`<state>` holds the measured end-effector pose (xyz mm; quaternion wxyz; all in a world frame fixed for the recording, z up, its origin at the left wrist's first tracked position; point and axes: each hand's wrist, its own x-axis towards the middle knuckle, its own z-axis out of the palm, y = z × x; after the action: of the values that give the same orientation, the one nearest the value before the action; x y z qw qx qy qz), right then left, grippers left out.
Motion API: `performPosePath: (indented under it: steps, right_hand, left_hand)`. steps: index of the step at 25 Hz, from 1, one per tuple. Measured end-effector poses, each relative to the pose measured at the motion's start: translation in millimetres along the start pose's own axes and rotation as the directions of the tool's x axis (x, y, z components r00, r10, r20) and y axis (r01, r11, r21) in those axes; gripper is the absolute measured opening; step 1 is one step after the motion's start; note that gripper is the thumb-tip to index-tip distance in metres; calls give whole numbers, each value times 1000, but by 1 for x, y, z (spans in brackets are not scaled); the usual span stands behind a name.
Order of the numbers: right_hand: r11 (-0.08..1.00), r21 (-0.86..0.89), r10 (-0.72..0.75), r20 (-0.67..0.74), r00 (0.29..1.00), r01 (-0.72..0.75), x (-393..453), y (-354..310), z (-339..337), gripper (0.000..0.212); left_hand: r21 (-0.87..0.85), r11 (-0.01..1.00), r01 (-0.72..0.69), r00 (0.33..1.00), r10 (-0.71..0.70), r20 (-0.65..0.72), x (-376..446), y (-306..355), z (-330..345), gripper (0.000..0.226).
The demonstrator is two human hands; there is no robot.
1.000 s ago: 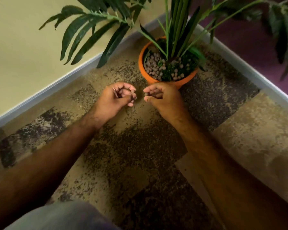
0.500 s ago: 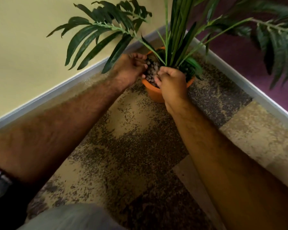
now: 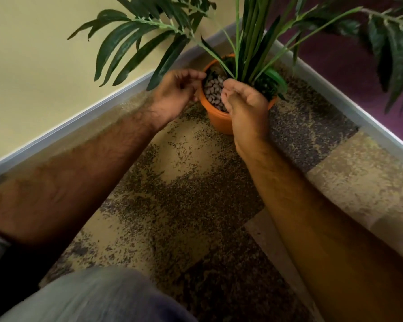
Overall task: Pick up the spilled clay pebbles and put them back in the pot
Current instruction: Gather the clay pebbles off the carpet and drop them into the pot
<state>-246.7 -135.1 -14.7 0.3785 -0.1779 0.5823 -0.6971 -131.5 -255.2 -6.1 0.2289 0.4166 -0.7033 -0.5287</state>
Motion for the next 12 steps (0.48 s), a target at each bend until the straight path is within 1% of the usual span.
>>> performPosePath:
  steps: [2,3,4,5,6,7,8,9,10,11,12]
  right_hand:
    - [999,40,4,85,996,-7,-14,11,-7,21]
    - [997,53,43,121,992,-49,-23,23,-11,18]
    - [993,38,106,148,983,-112,-33,37,-14,17]
    - [983,-23,181,164,970,-180,-44,53,-19,17]
    - [964,-135,252,176,951,-230,-55,70,-24,18]
    - [925,-287,309,196,931,-247,-67,88,-29,18]
    - [867,-446,352,227,908,-224,-79,106,-34,20]
    - [801,-572,387,266,883,-179,-91,122,-37,22]
    - [743,-656,414,297,860,-131,-102,135,-39,25]
    - [704,-704,422,316,850,-88,-112,145,-39,28]
    - [678,-734,408,326,853,-44,-119,153,-39,29]
  left_hand:
    - [102,993,-53,999,54,-4,-19,-14,-15,25]
    - [169,984,-58,998,55,20,-31,-22,-22,24]
    - [198,980,-33,998,23,53,-45,-35,-28,23]
    - [143,989,32,994,-46,98,-61,-48,-33,23]
    - [-6,989,149,978,-147,150,-81,-62,-37,22]
    - [-136,951,277,947,-247,207,-103,-76,-38,19]
    - [-155,929,335,930,-300,212,-122,-93,-37,16]
    - [-16,946,325,933,-318,168,-141,-114,-35,12]
    - [212,930,300,936,-330,122,-159,-136,-34,10]
    - [428,861,276,937,-341,81,-177,-155,-34,13]
    - [558,796,237,941,-331,72,-194,-171,-34,15]
